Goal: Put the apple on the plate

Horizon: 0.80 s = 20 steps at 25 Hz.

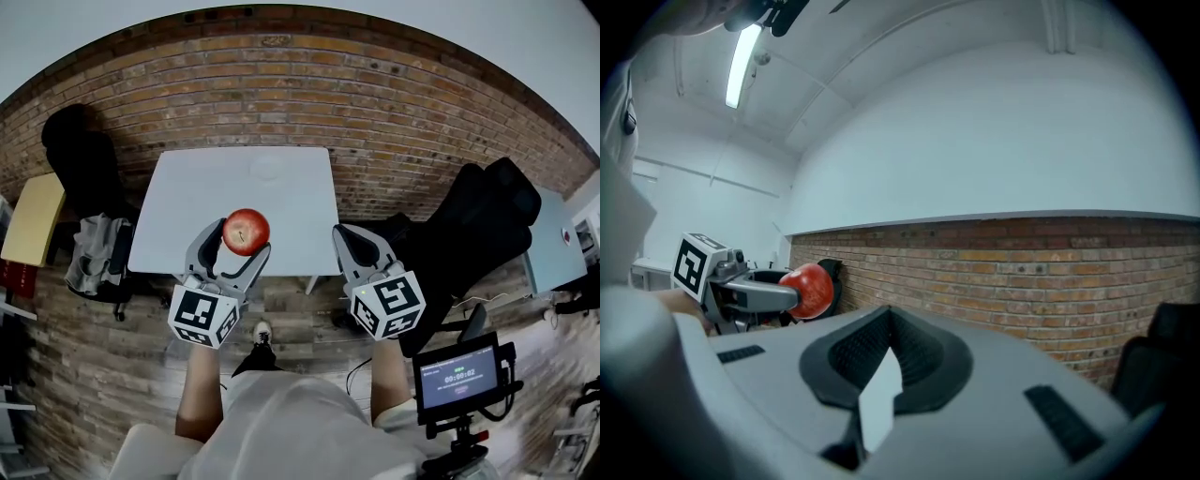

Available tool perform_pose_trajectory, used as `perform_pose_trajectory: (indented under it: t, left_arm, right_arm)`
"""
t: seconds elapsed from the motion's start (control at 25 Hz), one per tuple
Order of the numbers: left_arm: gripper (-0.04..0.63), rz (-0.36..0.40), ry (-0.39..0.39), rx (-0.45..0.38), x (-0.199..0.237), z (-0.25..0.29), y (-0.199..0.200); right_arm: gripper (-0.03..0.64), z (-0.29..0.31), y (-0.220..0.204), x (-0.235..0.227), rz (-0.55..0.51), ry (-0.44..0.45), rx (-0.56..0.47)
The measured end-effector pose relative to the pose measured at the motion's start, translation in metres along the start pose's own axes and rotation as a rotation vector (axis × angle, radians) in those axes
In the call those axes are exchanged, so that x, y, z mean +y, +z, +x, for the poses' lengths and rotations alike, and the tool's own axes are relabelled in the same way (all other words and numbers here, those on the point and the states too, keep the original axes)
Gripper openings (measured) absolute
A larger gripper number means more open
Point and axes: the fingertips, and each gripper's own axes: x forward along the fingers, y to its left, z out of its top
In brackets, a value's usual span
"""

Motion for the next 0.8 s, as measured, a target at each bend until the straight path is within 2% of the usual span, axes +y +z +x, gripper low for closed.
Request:
perform_pose_trajectory:
  t: [0.8]
  left_arm:
    - [0.365, -0.026, -0.046, 0.023, 0.101, 0.096, -0.01]
  right_arm:
    - [0.003, 0.134, 0.009, -0.038, 0.019, -0.002, 0.04]
